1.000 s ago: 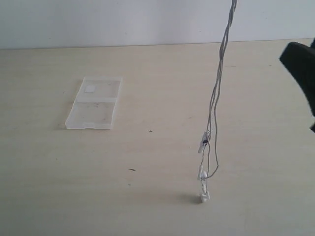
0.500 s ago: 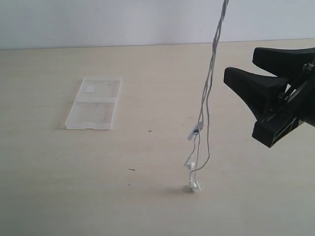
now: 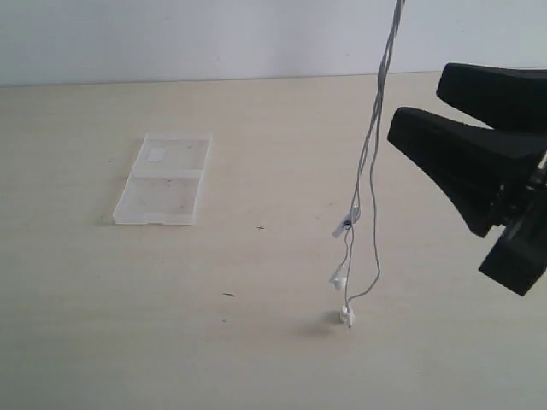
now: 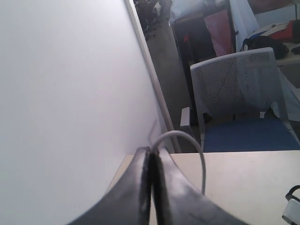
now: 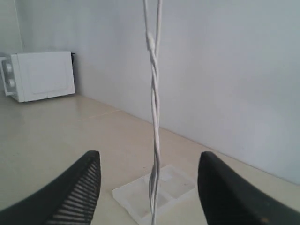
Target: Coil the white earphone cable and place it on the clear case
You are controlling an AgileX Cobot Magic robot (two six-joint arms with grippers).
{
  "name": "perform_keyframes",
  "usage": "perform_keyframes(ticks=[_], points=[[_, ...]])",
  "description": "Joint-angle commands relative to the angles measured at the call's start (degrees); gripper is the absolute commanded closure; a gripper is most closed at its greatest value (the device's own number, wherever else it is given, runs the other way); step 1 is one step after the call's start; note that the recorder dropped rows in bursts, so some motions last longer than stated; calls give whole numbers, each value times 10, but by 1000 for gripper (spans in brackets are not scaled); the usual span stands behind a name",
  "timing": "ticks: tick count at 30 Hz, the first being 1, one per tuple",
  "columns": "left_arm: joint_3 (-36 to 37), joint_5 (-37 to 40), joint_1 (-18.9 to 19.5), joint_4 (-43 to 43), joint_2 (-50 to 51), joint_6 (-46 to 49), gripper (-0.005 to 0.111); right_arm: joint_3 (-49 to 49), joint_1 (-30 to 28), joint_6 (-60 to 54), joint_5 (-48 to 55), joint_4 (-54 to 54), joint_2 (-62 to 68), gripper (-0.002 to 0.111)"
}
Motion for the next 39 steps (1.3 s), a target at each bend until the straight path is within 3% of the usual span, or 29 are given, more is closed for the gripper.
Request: perform_keyframes(ticks=[1, 18, 39], points=[[1, -4, -2, -8, -3, 0, 107, -20, 1, -23, -26, 9, 60, 50], [1, 5, -2, -8, -3, 0, 107, -78, 1, -4, -15, -37, 102, 55], [1, 5, -2, -8, -3, 0, 107, -78, 1, 4, -27, -47, 102, 73]])
